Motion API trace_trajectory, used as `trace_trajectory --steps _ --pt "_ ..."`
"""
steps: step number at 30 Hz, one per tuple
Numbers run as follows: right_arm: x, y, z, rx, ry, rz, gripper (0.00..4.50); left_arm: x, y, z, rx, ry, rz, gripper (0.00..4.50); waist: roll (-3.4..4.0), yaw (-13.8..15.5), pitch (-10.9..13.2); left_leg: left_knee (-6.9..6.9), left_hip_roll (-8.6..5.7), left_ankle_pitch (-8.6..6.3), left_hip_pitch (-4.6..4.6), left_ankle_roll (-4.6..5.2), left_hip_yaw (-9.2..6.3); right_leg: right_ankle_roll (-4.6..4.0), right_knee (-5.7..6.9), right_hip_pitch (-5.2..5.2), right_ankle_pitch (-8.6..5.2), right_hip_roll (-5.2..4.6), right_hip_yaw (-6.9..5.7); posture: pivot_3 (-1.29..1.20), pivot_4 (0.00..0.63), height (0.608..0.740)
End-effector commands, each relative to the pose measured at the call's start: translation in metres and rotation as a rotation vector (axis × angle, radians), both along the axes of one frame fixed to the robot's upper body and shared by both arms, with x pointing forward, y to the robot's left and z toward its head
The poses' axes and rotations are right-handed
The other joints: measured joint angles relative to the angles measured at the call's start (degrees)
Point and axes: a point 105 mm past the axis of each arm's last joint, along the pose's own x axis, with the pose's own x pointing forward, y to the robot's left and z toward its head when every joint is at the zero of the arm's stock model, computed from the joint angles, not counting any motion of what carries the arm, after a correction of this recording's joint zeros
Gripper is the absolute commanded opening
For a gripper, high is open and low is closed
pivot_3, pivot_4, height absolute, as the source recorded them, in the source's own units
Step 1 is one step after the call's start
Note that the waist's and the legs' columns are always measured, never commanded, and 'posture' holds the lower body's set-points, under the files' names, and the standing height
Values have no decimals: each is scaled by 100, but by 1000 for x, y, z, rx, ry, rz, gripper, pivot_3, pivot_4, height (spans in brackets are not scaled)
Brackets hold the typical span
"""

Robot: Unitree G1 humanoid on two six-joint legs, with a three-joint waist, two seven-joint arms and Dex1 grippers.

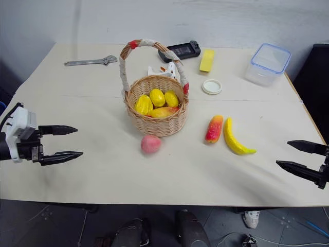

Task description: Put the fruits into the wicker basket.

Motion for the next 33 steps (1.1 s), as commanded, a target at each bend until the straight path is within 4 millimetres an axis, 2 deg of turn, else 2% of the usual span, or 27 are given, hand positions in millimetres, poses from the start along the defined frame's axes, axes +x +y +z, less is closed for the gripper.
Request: trace_trajectory --steps 1,18,22,25,30,33 --pt "0 -1 9 -14 -43 -1 4462 -5 0 3 37 -19 -27 4500 0 -3 0 0 0 0 0 0 0 0 0 0 0 0 0 0 150 740" --pt "5 2 12 -40 -74 -30 4462 9 -3 7 12 -82 13 4500 1 7 0 3 0 1 0 1 1 3 6 0 2 0 0 0 150 740" --pt "3 29 28 21 -60 63 4462 18 -35 21 -138 -104 -51 4500 2 23 0 13 -1 2 0 2 0 9 15 4 5 0 0 0 150 740" --pt "0 61 32 -25 -85 165 4462 14 -64 2 -105 -67 -133 4500 2 16 0 17 -2 6 1 6 -1 17 19 8 9 1 1 0 150 740" --pt "-12 121 48 -22 -164 355 4462 27 -102 -27 -102 -50 -73 4500 4 15 -1 22 -2 10 0 -1 -6 26 31 7 12 9 6 0 150 740" --pt "-18 147 51 -15 -181 435 4462 38 -121 -40 -141 -18 -5 4500 3 27 -1 23 -3 15 1 -3 -14 27 33 9 12 13 6 0 150 740"
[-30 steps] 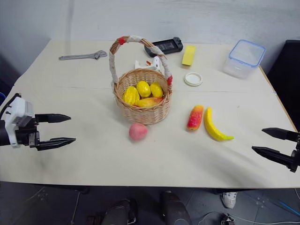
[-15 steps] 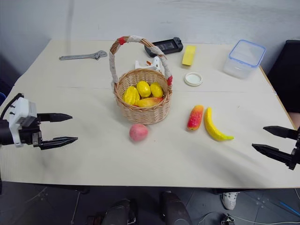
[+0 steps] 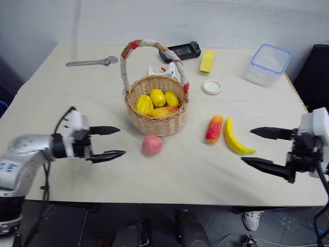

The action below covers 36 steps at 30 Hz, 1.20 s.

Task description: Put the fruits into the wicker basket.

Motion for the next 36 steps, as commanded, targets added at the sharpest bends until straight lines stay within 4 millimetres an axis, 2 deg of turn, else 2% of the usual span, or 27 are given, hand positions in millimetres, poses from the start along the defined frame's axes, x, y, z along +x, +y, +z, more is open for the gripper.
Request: trace_trajectory --steps 1,6,12,17,20,25,27,30,32,34,36 --pt "-9 30 6 19 -27 97 4462 14 -21 -3 -37 1 93 4500 -2 5 1 4 -1 1 -1 2 -1 1 3 0 0 -1 1 0 150 740" --pt "-10 45 9 30 -38 125 4462 23 -42 -32 -43 106 191 4500 -4 8 0 15 -6 5 -8 10 -3 10 5 1 5 -3 5 0 150 740" --pt "-10 50 14 67 -45 111 4462 27 -62 -37 -104 167 187 4500 -4 15 0 17 -7 7 -7 6 -7 9 21 -2 4 0 5 0 150 740" --pt "-9 52 14 74 -46 104 4462 38 -65 -44 -102 187 229 4500 -4 8 -1 22 -8 8 -6 7 -10 9 23 -1 4 1 5 0 150 740" --pt "-9 54 14 77 -47 103 4500 40 -66 -44 -95 187 224 3953 -4 4 0 22 -7 8 -7 7 -10 10 24 -1 4 1 5 0 150 740" --pt "-6 54 14 84 -49 101 4500 28 -59 -41 -56 171 170 2521 -4 -1 0 21 -7 8 -7 6 -11 10 24 -1 4 1 5 0 150 740" --pt "-5 54 14 85 -51 100 4500 16 -54 -40 -34 173 114 2432 -4 -18 0 17 -6 9 -7 5 -10 9 24 -2 3 2 5 0 150 740" --pt "-1 53 15 93 -60 89 4500 -16 -35 -23 17 134 -39 2432 -8 -50 2 4 -2 11 -1 -4 -7 2 25 -6 -1 3 5 0 150 740" --pt "2 51 14 95 -64 78 4500 -26 -25 -4 16 122 -84 2432 -12 -37 5 1 -1 12 0 -8 -9 -4 27 -9 -4 3 3 0 150 740" --pt "4 51 14 106 -69 67 4500 -21 -17 24 -3 59 -79 2432 -14 21 6 3 -1 14 -1 -8 -12 -8 25 -8 -7 2 1 0 150 740" --pt "4 51 15 119 -74 63 4500 -6 -13 56 -49 -7 -39 2432 -15 77 7 13 -7 20 -9 0 -26 -9 15 -3 -7 -2 -9 0 150 740"
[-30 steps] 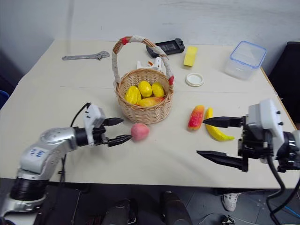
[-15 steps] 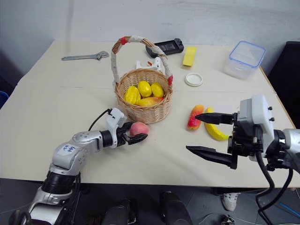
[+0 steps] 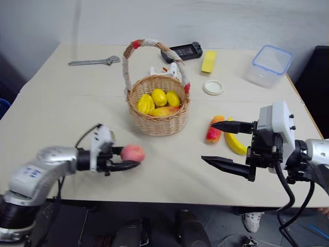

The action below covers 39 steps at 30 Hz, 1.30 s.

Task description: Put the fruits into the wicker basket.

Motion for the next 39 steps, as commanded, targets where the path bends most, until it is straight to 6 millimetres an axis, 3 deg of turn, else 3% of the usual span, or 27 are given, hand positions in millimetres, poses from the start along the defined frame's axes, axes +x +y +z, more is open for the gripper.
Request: trace_trajectory --steps 1,4,6,10,14,18,20,21,24,28,31,34,39 --pt "0 2 6 30 -40 -3 4500 22 -1 65 -118 -157 39 2432 0 64 1 3 -4 2 -2 4 -2 2 -5 3 1 -3 -3 0 150 740" --pt "5 1 3 34 -47 -32 4500 55 -16 96 -214 -197 123 2432 0 107 -1 4 -8 2 -6 23 1 18 -34 19 16 -7 -2 0 150 740" --pt "9 -1 1 24 -60 -58 4500 71 -29 102 -248 -179 154 2432 1 110 -1 3 -12 -5 -8 33 5 29 -41 22 18 -12 0 0 150 740" --pt "14 -5 2 44 -86 -110 4500 105 -56 85 -152 -156 242 2432 0 109 -1 9 -12 -10 -19 5 15 43 -27 6 16 -13 4 0 150 740" --pt "15 -6 2 47 -100 -135 4500 116 -64 65 -18 -170 231 2432 1 64 -1 -1 0 -15 -18 -20 35 39 -16 -15 -2 -2 15 0 150 740" --pt "18 -10 -2 34 -105 -182 4500 119 -66 68 -52 -171 207 3698 1 72 -1 -3 2 -11 -19 -41 39 26 17 -40 -19 1 17 0 150 740" --pt "18 -14 -5 38 -101 -219 4500 114 -68 79 -109 -186 177 4365 1 82 -1 -1 2 -7 -18 -46 38 25 26 -43 -19 1 19 0 150 740" --pt "17 -16 -6 43 -100 -231 4500 112 -68 82 -126 -192 165 4469 0 91 -1 1 1 -6 -18 -46 37 25 29 -43 -19 1 19 0 150 740" --pt "9 -18 -11 68 -69 -253 4500 86 -65 98 -200 -203 32 4469 1 78 0 10 -2 -6 -18 -43 38 25 42 -43 -19 0 24 0 150 740" --pt "-2 -27 -26 50 -7 -319 4500 56 -37 115 -213 -264 -100 4469 1 29 -1 3 2 -1 -10 -52 39 25 48 -42 -19 3 24 0 150 740" --pt "-15 -46 -36 30 41 -396 4500 36 -8 114 -143 -269 -182 4469 1 -6 -1 -2 2 7 -3 -63 34 24 56 -41 -20 6 23 0 150 740" --pt "-21 -77 -42 14 70 -528 4500 15 10 110 -69 -263 -284 4469 1 -34 0 -4 0 10 12 -59 31 20 47 -18 -22 5 21 0 150 740" --pt "-21 -103 -46 41 134 -620 4500 -10 8 107 -37 -227 -428 4469 -5 -44 -1 -5 -5 -10 30 -4 33 13 -10 27 1 -6 20 0 150 740"
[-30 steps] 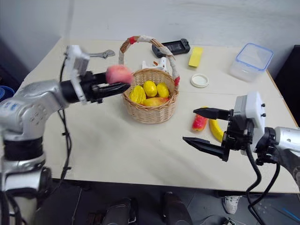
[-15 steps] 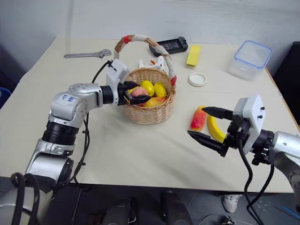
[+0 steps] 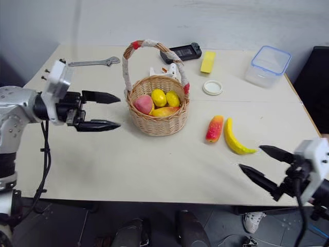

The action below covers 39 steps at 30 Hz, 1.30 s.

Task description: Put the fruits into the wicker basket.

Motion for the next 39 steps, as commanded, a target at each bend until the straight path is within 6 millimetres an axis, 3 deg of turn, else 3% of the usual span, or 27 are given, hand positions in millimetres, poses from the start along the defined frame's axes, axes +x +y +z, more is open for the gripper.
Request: trace_trajectory --steps 1,7,11,15,19,27,33,36,39 --pt "5 -9 4 16 -3 -42 4500 -17 -7 11 5 -47 -96 4469 0 1 -1 -5 2 0 0 1 0 -15 -20 5 6 1 -1 0 150 740" --pt "32 28 -17 13 32 33 4500 -4 -18 3 4 -81 -67 4469 -1 -26 0 -17 3 9 2 20 -1 -1 -29 7 13 4 0 0 150 740" --pt "80 41 -32 33 -2 -103 4500 1 -22 1 3 -102 -65 4469 -3 -112 1 -14 8 9 -25 10 -1 -1 -8 -30 11 12 2 0 150 740" --pt "115 57 -44 117 45 -194 4500 8 -23 3 -13 -142 -28 4469 0 -133 2 -7 1 18 -36 -13 -1 -2 30 -58 8 7 6 0 150 740" --pt "131 76 -51 149 89 -179 4500 7 -22 0 -6 -146 -24 4469 0 -141 2 -9 2 31 -57 -40 7 -5 58 -95 3 9 10 0 150 740" --pt "159 80 -58 166 153 -224 4500 7 -19 2 -14 -157 -1 4469 1 -160 2 -3 3 36 -60 -42 16 -4 72 -106 2 11 18 0 150 740" --pt "176 97 -56 336 237 -195 4500 6 -19 0 -14 -153 0 4469 2 -186 3 -5 5 42 -56 -49 20 -4 78 -107 3 15 22 0 150 740" --pt "179 100 -58 306 221 -188 3860 7 -19 0 -15 -154 6 4500 2 -169 3 -7 5 43 -56 -51 19 -5 81 -110 3 15 22 0 150 740" --pt "176 104 -56 294 204 -162 2791 8 -19 1 -20 -154 11 4500 1 -164 3 -6 4 41 -60 -49 19 -4 77 -111 3 14 22 0 150 740"
